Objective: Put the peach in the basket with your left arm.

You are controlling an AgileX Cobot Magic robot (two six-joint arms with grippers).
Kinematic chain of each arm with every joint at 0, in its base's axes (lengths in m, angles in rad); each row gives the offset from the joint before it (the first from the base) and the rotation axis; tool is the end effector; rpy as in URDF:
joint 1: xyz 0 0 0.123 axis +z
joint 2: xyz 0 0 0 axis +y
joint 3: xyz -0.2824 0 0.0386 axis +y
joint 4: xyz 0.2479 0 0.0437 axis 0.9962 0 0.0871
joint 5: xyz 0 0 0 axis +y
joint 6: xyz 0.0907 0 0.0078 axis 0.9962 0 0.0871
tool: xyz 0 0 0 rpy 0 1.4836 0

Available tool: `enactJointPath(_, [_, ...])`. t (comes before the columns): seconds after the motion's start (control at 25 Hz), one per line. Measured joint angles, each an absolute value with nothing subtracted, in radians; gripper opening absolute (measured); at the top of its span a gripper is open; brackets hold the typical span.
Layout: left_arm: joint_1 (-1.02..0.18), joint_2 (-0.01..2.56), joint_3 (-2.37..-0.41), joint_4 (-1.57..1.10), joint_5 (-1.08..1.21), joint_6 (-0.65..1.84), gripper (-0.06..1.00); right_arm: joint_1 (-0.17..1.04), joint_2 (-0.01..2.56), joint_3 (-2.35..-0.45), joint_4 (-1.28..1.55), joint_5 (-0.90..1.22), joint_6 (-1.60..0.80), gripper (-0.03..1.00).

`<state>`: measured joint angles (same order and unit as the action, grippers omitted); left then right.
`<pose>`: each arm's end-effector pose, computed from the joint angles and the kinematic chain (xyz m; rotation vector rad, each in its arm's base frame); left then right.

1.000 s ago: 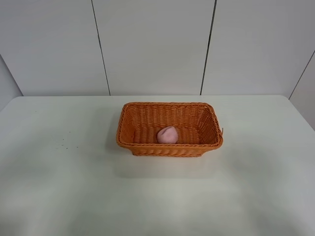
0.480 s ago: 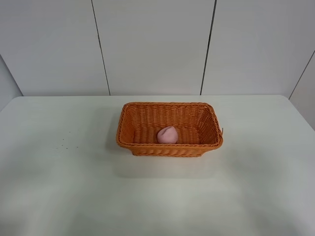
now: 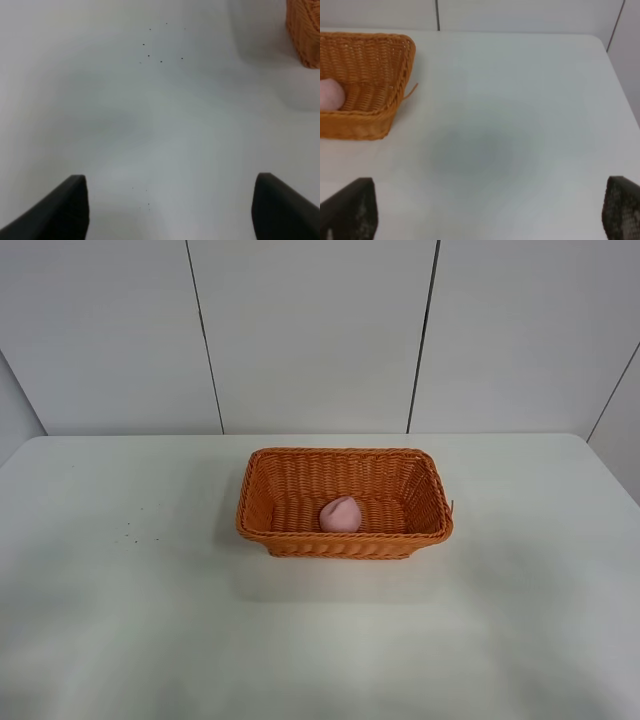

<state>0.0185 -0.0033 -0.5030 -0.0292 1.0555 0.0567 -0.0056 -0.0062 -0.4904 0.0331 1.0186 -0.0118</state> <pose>-0.0055 -0.0024 0.2784 0.0402 2.0321 0.0125 -0.0030 0.0026 0.2780 -0.0068 2.0053 0.0282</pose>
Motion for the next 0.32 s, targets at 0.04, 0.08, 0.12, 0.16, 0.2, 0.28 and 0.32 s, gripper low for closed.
enactJointPath(0.04, [0.019, -0.003, -0.503, -0.029, 1.055, 0.057, 0.70, -0.006, -0.006, -0.490, 0.033, 1.019, -0.012, 0.69])
enactJointPath(0.08, [0.019, -0.003, -0.503, -0.030, 1.055, 0.057, 0.70, -0.006, -0.006, -0.490, 0.033, 1.019, -0.012, 0.69])
enactJointPath(0.12, [0.019, -0.003, -0.503, -0.031, 1.055, 0.057, 0.70, -0.006, -0.006, -0.490, 0.033, 1.019, -0.012, 0.69])
enactJointPath(0.16, [0.019, -0.003, -0.503, -0.032, 1.055, 0.057, 0.70, -0.006, -0.006, -0.490, 0.033, 1.019, -0.012, 0.69])
enactJointPath(0.2, [0.019, -0.003, -0.503, -0.032, 1.055, 0.057, 0.70, -0.006, -0.006, -0.490, 0.033, 1.019, -0.012, 0.69])
enactJointPath(0.28, [0.019, -0.003, -0.503, -0.032, 1.055, 0.057, 0.70, -0.006, -0.006, -0.490, 0.033, 1.019, -0.012, 0.69])
enactJointPath(0.32, [0.019, -0.003, -0.503, -0.032, 1.055, 0.057, 0.70, -0.006, -0.006, -0.490, 0.033, 1.019, -0.012, 0.69])
